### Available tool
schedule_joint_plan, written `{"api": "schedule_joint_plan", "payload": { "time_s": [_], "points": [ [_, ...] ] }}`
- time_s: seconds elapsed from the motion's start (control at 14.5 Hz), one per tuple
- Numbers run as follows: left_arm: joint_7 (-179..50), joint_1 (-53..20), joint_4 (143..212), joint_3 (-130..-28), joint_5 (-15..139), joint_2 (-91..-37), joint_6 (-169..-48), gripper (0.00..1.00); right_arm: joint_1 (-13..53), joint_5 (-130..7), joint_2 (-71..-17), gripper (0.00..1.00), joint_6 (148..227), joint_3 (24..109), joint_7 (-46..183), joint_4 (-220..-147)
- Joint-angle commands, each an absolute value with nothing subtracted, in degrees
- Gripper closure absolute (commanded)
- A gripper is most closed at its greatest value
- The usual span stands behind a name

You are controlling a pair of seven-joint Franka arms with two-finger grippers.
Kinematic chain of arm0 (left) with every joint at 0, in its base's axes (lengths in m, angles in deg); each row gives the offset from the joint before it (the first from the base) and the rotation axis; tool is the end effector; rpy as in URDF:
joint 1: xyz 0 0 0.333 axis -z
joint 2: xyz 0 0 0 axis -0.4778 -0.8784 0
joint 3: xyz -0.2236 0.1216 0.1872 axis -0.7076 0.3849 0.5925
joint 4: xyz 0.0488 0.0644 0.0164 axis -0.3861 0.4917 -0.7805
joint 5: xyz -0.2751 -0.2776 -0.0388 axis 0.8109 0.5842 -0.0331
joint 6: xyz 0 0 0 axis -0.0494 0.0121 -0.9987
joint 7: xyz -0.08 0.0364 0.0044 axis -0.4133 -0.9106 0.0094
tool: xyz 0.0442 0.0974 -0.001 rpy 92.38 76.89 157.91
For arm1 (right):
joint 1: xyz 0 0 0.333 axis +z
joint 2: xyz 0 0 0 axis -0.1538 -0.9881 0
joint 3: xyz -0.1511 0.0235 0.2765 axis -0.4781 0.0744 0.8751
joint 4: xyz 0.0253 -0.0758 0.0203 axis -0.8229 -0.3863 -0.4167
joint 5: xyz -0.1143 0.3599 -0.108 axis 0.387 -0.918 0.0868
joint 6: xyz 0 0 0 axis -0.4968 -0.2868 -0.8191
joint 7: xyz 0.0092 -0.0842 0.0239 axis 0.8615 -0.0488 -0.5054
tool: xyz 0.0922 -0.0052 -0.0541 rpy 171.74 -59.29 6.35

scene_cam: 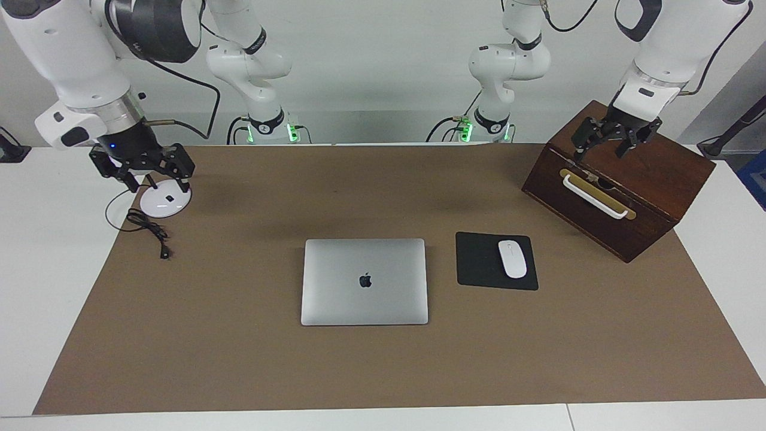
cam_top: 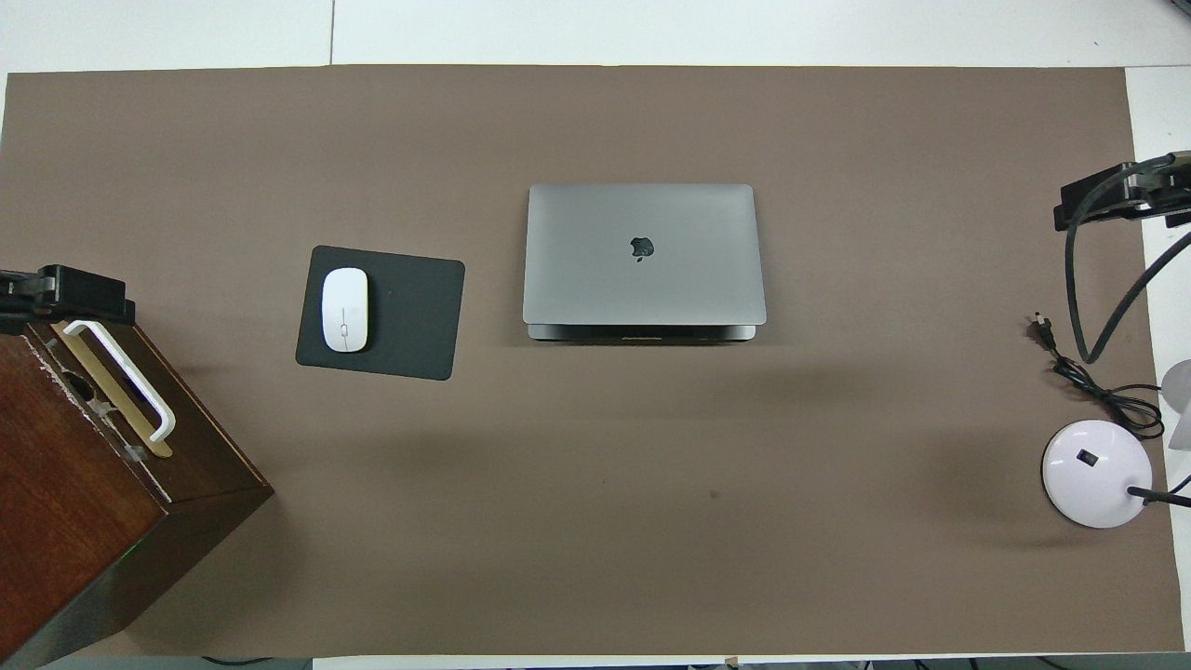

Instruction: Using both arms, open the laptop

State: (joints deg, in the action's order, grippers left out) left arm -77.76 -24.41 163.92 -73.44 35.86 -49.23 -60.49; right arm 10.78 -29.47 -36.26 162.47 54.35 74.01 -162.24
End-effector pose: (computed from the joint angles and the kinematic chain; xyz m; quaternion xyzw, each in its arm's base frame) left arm 0.5296 -0.0157 0.6211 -1.0000 -0.0008 0.0067 0.0037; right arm 0.5968 -0.0314 0.6167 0.9997 -0.0048 0.0189 0.0162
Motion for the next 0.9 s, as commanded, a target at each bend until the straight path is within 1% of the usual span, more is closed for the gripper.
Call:
{"api": "schedule_joint_plan", "payload": {
  "time_s": [0.0,0.83],
  "points": [
    [-76.86,-23.89,164.79,-73.30,35.21,-48.57,-61.30,0.00,10.87,-30.05,-37.03,0.00,163.28,54.18,73.30,-161.61],
    [-75.37,-22.48,164.96,-73.91,35.21,-48.39,-60.95,0.00,10.87,-30.14,-37.03,0.00,163.63,54.18,73.04,-161.61]
  ]
}}
